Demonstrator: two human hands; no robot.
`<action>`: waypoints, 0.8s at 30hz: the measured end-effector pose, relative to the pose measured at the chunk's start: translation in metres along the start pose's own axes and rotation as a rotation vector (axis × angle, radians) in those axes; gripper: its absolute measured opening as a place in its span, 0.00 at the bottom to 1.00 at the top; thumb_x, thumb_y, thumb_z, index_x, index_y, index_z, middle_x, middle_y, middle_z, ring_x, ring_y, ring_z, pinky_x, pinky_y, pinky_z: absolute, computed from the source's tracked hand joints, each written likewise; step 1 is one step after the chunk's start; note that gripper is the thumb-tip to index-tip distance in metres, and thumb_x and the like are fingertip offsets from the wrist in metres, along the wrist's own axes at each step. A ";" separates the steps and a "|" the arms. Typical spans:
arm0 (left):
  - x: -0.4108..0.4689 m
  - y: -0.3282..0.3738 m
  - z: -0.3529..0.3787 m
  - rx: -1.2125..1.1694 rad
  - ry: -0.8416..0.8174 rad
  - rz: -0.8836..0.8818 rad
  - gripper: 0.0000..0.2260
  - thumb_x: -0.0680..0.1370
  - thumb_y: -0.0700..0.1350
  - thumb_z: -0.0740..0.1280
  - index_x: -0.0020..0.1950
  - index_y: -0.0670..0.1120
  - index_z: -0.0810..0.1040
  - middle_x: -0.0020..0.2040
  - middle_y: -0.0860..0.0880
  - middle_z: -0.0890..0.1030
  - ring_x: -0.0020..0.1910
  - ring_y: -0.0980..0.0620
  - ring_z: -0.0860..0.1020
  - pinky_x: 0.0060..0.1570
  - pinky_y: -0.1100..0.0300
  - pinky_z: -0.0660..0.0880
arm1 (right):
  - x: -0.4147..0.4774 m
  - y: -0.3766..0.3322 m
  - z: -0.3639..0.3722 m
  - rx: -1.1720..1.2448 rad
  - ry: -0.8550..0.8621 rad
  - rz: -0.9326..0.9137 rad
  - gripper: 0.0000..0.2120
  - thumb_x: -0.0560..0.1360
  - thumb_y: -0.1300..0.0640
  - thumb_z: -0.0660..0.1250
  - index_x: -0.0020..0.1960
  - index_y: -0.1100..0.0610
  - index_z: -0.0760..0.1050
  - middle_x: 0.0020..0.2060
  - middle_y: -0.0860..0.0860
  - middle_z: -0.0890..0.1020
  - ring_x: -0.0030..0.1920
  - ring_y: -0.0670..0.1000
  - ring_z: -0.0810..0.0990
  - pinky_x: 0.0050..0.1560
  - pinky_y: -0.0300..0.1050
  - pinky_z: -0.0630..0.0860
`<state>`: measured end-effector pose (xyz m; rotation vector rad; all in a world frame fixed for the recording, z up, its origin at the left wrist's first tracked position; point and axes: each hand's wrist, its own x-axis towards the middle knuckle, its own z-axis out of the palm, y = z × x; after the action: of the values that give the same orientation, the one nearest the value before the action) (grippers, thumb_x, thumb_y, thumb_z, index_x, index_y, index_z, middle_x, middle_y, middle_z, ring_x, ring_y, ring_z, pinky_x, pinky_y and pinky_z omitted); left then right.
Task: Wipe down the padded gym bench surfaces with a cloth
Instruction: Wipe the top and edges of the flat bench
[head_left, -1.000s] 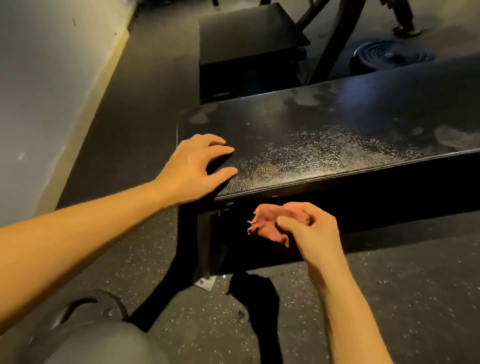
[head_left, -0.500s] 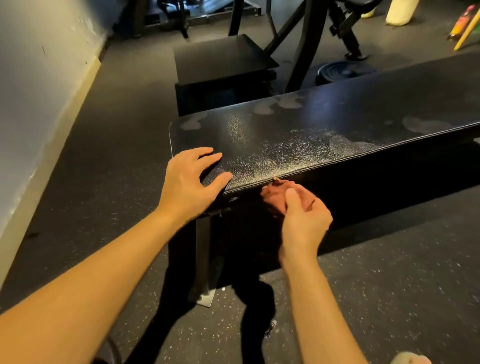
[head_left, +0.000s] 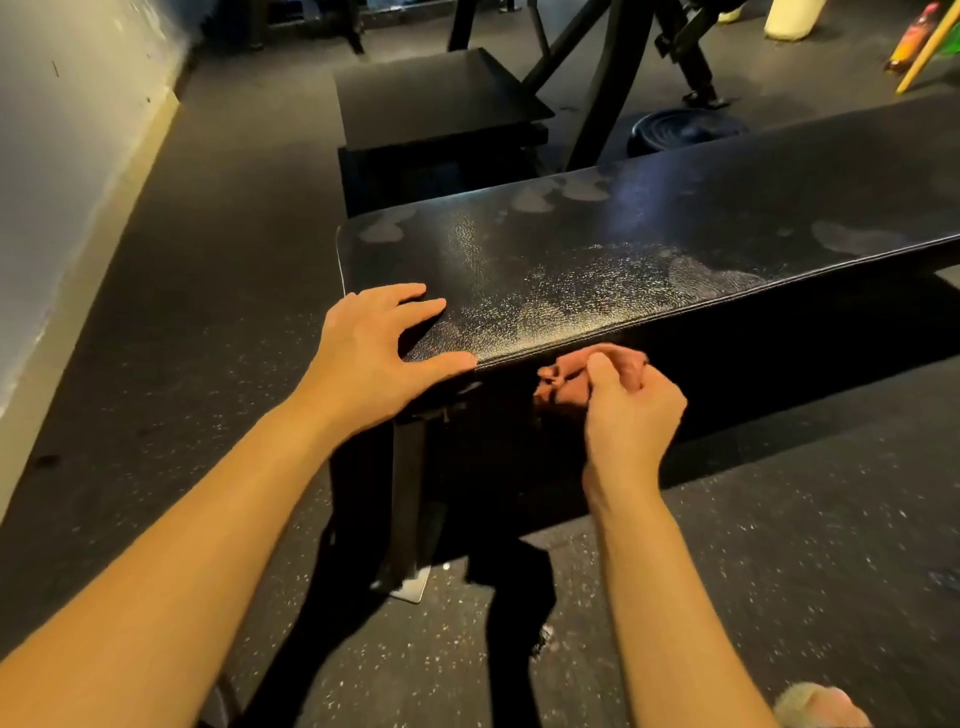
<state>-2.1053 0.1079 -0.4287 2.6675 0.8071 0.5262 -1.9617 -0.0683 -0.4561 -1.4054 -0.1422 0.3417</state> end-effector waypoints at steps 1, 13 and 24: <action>0.000 0.003 -0.002 -0.011 -0.001 -0.019 0.42 0.67 0.78 0.61 0.73 0.54 0.76 0.75 0.53 0.73 0.76 0.51 0.67 0.76 0.39 0.61 | -0.014 0.004 0.010 0.000 -0.073 0.015 0.10 0.75 0.71 0.59 0.43 0.70 0.79 0.32 0.59 0.85 0.30 0.58 0.84 0.35 0.48 0.82; 0.003 0.006 -0.026 -0.054 -0.152 -0.113 0.39 0.66 0.75 0.69 0.73 0.58 0.75 0.76 0.58 0.70 0.76 0.54 0.65 0.75 0.47 0.63 | -0.005 0.007 0.002 0.001 0.031 0.044 0.11 0.75 0.69 0.63 0.37 0.68 0.81 0.30 0.58 0.84 0.29 0.56 0.84 0.46 0.56 0.84; 0.008 0.004 -0.033 -0.116 -0.189 -0.087 0.38 0.64 0.72 0.71 0.71 0.58 0.77 0.73 0.59 0.72 0.74 0.55 0.66 0.71 0.49 0.65 | -0.029 0.013 0.027 0.047 -0.094 0.087 0.13 0.73 0.69 0.62 0.32 0.66 0.80 0.29 0.59 0.84 0.29 0.59 0.83 0.42 0.58 0.82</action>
<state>-2.1116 0.1153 -0.3962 2.5170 0.8062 0.2855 -1.9990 -0.0507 -0.4614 -1.3521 -0.1491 0.4809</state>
